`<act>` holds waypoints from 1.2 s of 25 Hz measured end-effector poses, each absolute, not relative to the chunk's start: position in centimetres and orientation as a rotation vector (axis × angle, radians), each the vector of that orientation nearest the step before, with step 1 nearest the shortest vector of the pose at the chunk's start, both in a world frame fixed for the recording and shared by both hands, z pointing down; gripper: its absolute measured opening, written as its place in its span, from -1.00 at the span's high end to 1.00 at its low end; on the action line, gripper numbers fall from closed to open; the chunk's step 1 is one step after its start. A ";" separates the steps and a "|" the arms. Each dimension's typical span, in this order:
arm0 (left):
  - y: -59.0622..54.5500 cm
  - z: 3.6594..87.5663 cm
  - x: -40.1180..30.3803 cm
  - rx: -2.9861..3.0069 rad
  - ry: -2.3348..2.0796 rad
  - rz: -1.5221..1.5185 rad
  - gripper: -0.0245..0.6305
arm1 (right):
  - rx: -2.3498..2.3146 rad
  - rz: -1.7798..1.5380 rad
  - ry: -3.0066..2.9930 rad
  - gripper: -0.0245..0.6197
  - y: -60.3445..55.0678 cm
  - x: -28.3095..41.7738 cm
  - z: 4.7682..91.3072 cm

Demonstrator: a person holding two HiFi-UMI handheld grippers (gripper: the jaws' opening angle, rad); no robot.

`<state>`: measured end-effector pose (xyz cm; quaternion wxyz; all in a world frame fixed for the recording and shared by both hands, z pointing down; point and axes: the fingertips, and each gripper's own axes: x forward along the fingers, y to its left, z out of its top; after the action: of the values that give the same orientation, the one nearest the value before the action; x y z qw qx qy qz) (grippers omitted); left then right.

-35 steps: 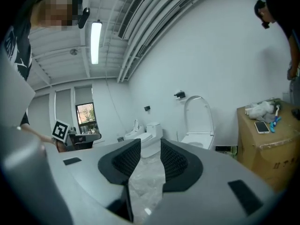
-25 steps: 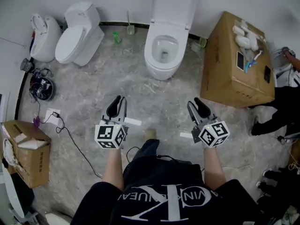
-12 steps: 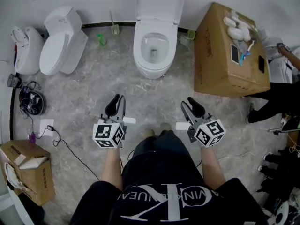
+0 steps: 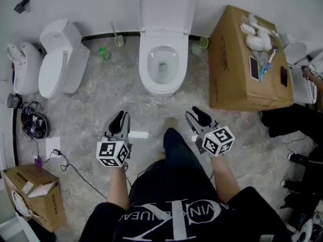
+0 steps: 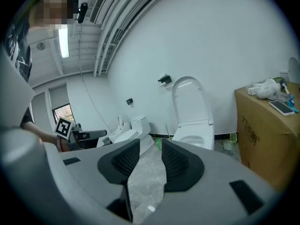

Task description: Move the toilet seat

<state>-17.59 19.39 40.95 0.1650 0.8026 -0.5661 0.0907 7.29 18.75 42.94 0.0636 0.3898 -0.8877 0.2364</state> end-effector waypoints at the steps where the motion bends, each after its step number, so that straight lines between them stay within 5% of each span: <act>1: 18.1 41.1 -17.6 2.285 -1.609 0.265 0.71 | 1.165 0.710 -2.682 0.44 17.4 7.0 43.0; 30: 0.8 63.9 -14.0 2.078 -1.219 0.555 0.55 | 0.910 0.980 -2.263 0.35 4.0 6.7 65.3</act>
<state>-13.96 0.77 63.87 0.3284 0.7940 -0.4657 0.2119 6.70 3.96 65.29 0.2537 0.3347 -0.8328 0.3607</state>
